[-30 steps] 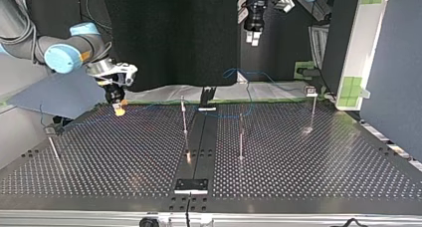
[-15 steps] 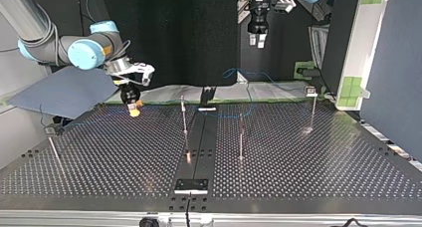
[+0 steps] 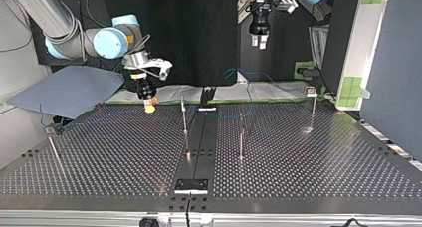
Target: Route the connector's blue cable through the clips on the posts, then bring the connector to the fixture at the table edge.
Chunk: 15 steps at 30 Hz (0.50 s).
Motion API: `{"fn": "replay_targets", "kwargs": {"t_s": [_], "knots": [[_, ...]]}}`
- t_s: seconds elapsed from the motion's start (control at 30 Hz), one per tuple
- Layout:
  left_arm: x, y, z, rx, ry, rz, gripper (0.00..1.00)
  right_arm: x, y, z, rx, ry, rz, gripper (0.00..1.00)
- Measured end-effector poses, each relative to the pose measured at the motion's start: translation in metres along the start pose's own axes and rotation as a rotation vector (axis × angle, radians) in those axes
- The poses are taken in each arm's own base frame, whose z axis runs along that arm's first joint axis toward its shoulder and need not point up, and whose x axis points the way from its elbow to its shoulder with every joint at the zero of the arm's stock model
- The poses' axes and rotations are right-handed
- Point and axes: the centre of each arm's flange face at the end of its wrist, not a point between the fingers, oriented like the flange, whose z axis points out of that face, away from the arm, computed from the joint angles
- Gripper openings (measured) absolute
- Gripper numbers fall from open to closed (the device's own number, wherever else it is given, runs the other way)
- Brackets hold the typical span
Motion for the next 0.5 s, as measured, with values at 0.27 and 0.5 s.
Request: {"fn": "replay_targets", "kwargs": {"t_s": [0.27, 0.5], "knots": [[0.001, -0.001, 0.000, 0.016, 0.008, 0.006, 1.00, -0.022, -0.037, -0.021, 0.000, 0.001, -0.004, 1.00], [0.000, -0.001, 0.001, 0.015, 0.007, 0.004, 1.00, -0.044, -0.069, -0.045, 0.000, 0.000, -0.006, 1.00]]}}
